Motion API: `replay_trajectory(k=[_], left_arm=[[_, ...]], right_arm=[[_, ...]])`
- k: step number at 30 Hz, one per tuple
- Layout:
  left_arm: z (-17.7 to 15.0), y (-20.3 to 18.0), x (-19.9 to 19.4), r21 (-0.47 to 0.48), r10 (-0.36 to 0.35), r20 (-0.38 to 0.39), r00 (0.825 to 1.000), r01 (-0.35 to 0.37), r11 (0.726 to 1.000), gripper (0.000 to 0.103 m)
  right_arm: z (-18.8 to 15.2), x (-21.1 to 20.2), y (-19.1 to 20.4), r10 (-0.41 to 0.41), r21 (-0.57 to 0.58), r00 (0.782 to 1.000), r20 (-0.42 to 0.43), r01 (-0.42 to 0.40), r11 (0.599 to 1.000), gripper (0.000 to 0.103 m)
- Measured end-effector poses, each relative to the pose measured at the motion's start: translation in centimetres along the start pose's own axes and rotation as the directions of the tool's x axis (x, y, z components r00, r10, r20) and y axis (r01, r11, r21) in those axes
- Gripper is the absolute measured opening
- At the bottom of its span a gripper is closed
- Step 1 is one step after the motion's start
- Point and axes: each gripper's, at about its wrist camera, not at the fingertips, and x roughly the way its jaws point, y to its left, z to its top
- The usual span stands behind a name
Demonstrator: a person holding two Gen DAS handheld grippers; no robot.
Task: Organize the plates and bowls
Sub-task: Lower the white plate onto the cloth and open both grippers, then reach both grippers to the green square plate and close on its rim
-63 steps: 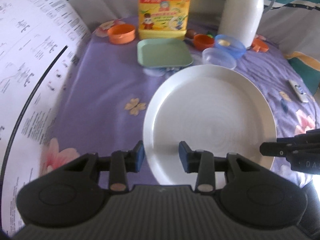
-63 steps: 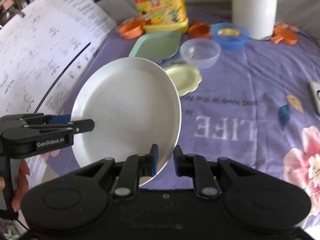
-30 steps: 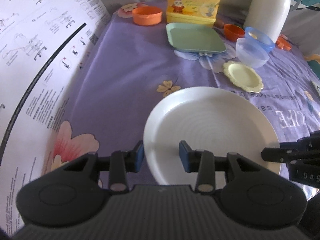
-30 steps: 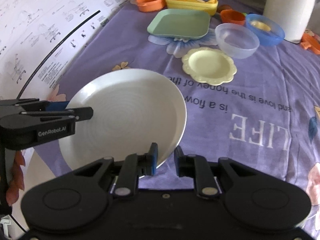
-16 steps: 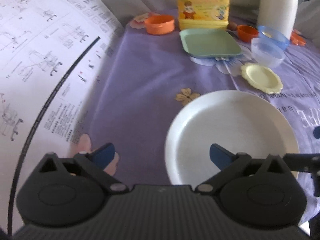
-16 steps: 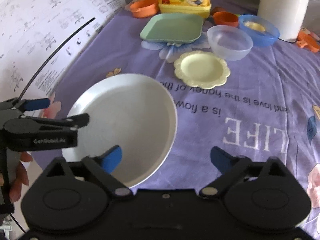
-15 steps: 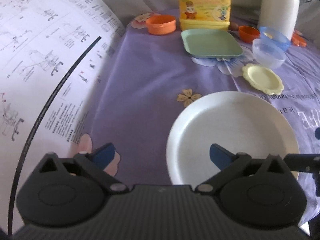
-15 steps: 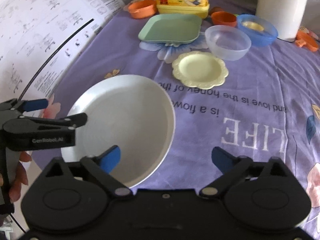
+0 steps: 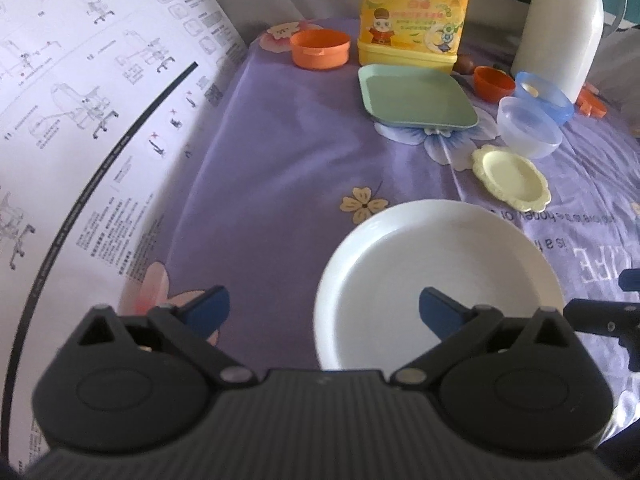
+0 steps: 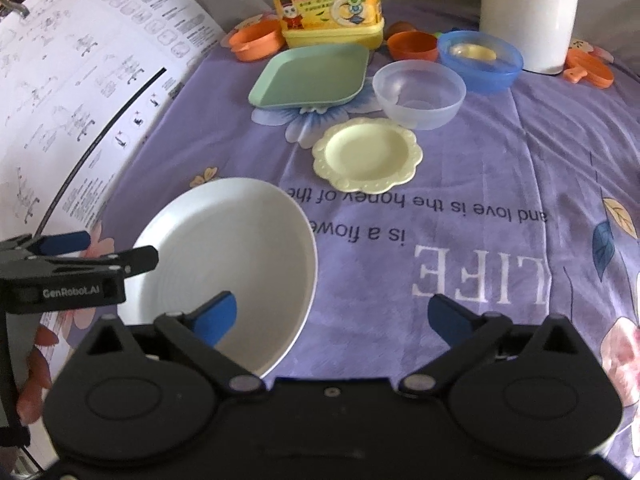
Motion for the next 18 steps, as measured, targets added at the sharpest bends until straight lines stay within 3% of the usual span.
replay_trajectory(k=[5,10,18], left_arm=[[1.9,0.1,0.8,0.018,0.000,0.021,1.000,0.000,1.000,0.103],[5.3,0.3,2.3,0.056,0.019,0.061,0.998,-0.023,0.998,0.103],[12.2,0.1,6.0,-0.008,-0.020,0.082,0.996,0.021,1.000,0.103]], right_arm=[[1.8,0.0,-0.6,0.022,0.027,1.000,0.004,-0.022,0.999,0.103],[6.4,0.3,-0.7,0.095,0.093,0.995,0.032,-0.098,0.991,0.102],[16.9,2.5,-0.7,0.071,0.099,0.989,0.127,-0.084,0.992,0.080]])
